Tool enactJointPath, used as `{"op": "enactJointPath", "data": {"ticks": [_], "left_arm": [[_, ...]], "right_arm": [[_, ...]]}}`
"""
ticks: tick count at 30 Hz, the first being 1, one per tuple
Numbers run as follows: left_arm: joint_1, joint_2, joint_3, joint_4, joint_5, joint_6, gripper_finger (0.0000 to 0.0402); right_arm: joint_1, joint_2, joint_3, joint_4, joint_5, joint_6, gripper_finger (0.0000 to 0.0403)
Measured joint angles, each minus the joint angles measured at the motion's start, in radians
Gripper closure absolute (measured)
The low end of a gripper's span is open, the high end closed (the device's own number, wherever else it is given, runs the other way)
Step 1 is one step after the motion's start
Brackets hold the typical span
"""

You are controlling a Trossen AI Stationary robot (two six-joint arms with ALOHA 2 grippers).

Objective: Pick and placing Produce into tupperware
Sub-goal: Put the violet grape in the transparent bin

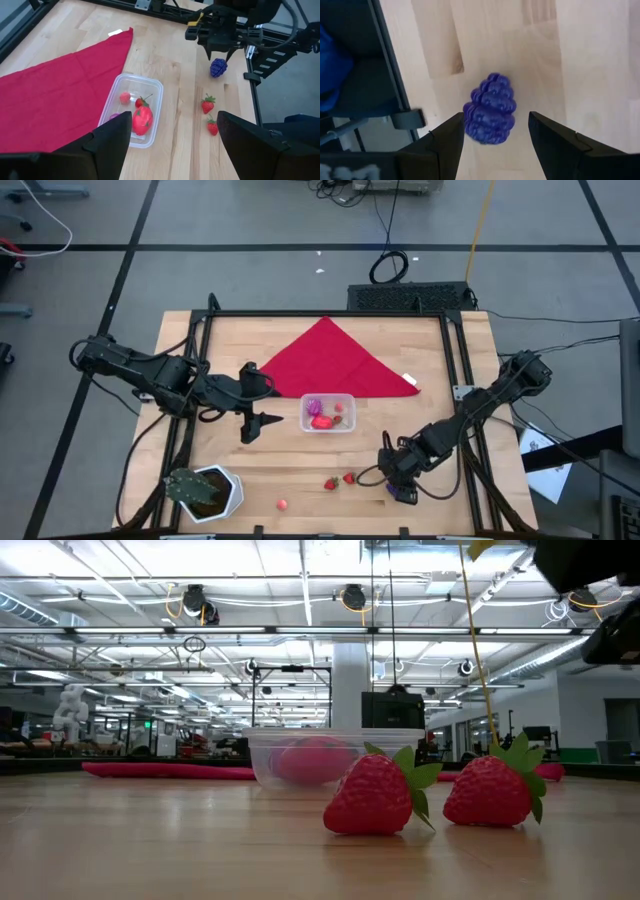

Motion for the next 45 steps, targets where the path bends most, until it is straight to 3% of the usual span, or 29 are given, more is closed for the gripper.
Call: {"op": "enactJointPath", "data": {"ticks": [9,15,20,45], "left_arm": [[0.000,0.000,0.000,0.001,0.000,-0.012,0.0105],[0.000,0.000,0.000,0.001,0.000,-0.019,0.0105],[0.000,0.000,0.000,0.001,0.000,-0.018,0.0105],[0.000,0.000,0.000,0.001,0.000,-0.015,0.0105]], "right_arm": [[0.096,0.000,0.124,-0.175,0.194,0.070,0.0193],[0.113,0.030,0.128,-0.173,0.200,0.135,0.0193],[0.111,0.092,0.128,-0.146,0.152,0.136,0.0193],[0.111,0.192,0.126,-0.100,0.144,0.130,0.0193]]}}
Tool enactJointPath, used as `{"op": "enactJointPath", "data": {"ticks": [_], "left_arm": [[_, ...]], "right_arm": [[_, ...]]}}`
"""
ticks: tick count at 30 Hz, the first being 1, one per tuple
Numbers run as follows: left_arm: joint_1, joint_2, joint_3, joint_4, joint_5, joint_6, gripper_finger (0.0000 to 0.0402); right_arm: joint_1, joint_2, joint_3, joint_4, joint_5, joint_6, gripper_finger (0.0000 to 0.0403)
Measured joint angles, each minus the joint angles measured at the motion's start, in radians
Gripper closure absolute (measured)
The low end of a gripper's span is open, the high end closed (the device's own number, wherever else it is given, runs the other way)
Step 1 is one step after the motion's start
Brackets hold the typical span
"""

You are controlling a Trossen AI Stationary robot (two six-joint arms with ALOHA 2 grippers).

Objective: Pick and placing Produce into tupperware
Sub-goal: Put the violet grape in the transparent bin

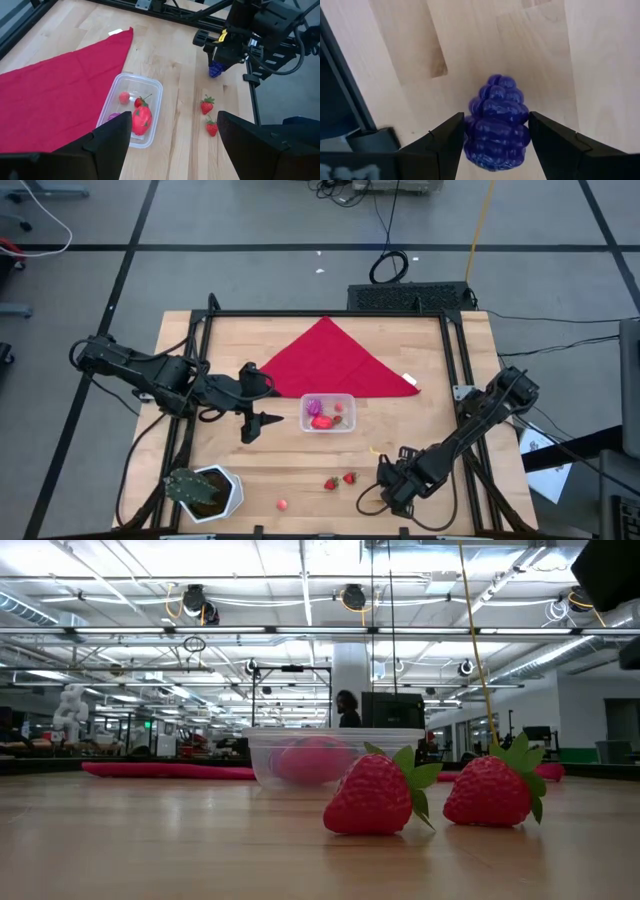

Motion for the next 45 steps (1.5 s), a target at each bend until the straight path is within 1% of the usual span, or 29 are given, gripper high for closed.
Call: {"op": "enactJointPath", "data": {"ticks": [2,7,19,37,45], "left_arm": [[0.000,0.000,0.000,0.000,0.000,0.000,0.0105],[0.000,0.000,0.000,0.000,0.000,0.000,0.0105],[0.000,0.000,0.000,0.000,0.000,0.005,0.0105],[0.000,0.000,0.000,0.000,0.000,0.007,0.0105],[0.000,0.000,0.000,-0.001,0.000,0.007,0.0105]], "right_arm": [[0.000,0.008,0.000,-0.001,-0.018,0.001,0.0193],[0.002,0.017,-0.003,-0.012,-0.019,-0.002,0.0193],[0.002,0.018,-0.068,-0.011,-0.022,0.002,0.0193],[0.002,0.018,-0.069,0.052,-0.022,-0.007,0.0193],[0.003,0.018,-0.069,0.097,-0.022,-0.083,0.0193]]}}
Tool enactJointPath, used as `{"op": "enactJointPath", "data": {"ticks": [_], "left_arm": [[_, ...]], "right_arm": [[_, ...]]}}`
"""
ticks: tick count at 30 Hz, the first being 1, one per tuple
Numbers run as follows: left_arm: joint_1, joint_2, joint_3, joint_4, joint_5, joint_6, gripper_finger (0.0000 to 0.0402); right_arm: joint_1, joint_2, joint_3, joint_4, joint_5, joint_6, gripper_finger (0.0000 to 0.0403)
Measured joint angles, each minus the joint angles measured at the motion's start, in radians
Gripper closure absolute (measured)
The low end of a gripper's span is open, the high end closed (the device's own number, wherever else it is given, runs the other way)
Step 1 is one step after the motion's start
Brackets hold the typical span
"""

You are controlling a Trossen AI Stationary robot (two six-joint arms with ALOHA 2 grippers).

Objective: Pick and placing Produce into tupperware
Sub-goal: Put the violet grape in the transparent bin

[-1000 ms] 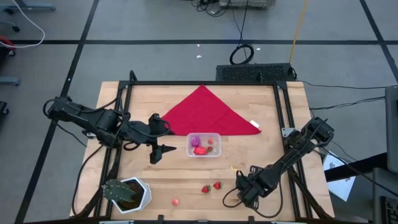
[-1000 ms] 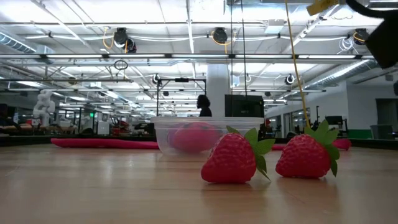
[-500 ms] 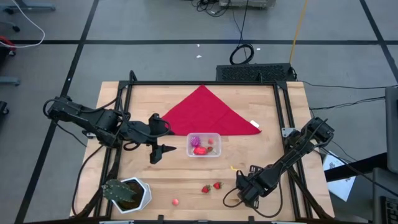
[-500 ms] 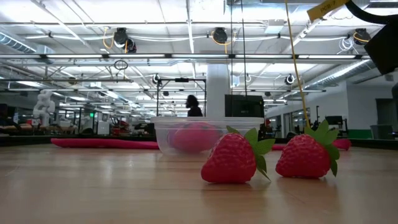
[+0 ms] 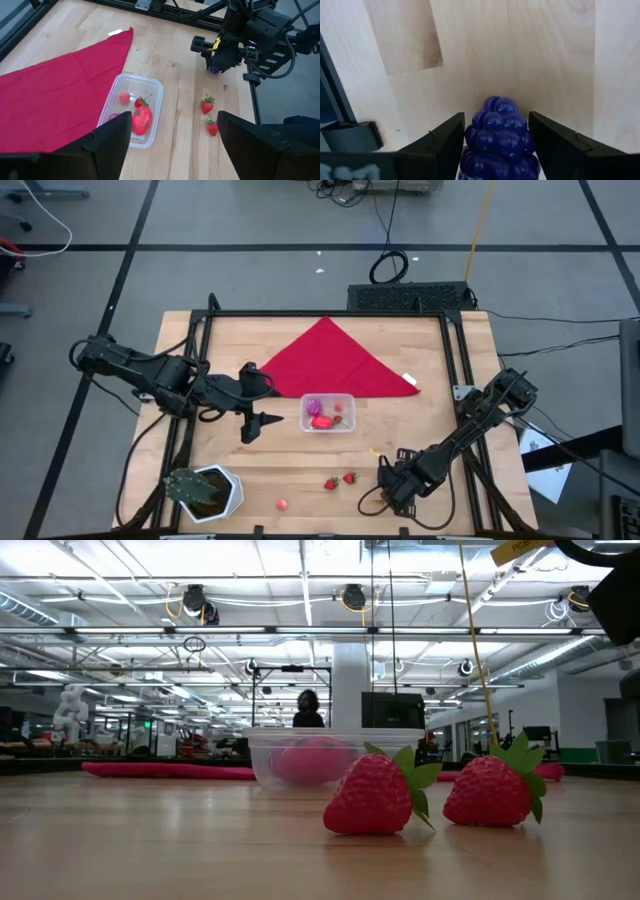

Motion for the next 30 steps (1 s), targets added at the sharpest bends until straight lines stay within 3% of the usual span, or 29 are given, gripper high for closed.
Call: {"op": "enactJointPath", "data": {"ticks": [19,30], "left_arm": [[0.000,0.000,0.000,0.000,0.000,0.015,0.0105],[0.000,0.000,0.000,-0.005,0.000,0.014,0.0105]], "right_arm": [[-0.010,0.000,0.000,-0.007,0.000,-0.001,0.0193],[-0.077,0.000,0.000,-0.025,0.002,-0.061,0.0193]]}}
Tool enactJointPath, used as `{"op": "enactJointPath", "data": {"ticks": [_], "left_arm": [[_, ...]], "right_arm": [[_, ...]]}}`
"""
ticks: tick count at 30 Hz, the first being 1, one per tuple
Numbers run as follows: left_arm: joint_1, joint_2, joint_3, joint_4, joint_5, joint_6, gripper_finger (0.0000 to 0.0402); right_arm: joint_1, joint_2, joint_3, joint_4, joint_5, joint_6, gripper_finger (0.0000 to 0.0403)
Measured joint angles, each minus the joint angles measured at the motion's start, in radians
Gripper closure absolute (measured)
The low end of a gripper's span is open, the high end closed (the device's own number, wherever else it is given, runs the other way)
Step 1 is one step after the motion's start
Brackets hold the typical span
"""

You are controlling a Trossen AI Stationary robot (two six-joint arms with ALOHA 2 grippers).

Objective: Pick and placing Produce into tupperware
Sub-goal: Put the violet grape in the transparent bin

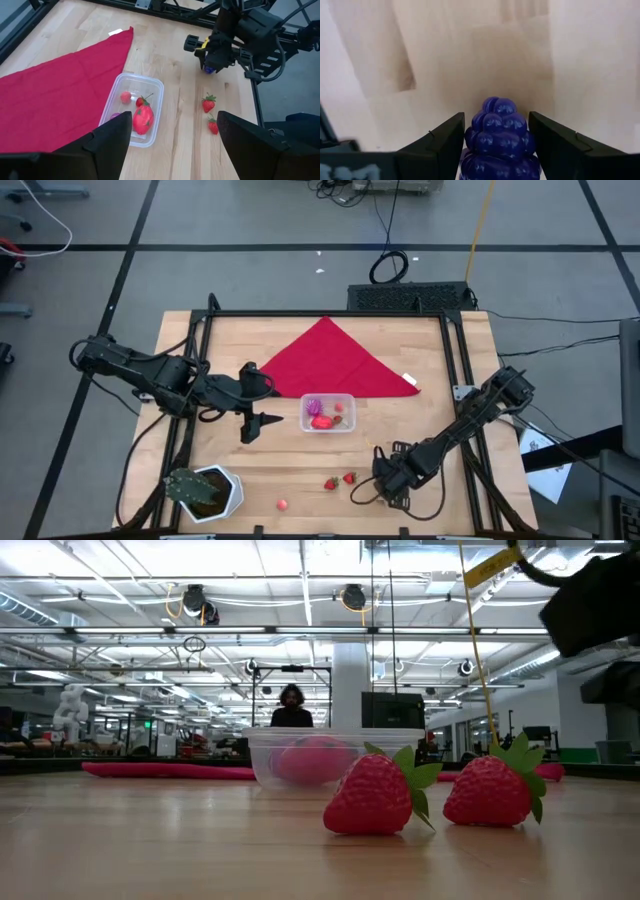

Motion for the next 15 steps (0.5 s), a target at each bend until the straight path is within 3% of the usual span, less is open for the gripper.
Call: {"op": "enactJointPath", "data": {"ticks": [15], "left_arm": [[0.000,0.000,0.000,0.000,0.000,0.003,0.0105]], "right_arm": [[-0.090,0.000,0.000,0.000,0.002,-0.175,0.0193]]}}
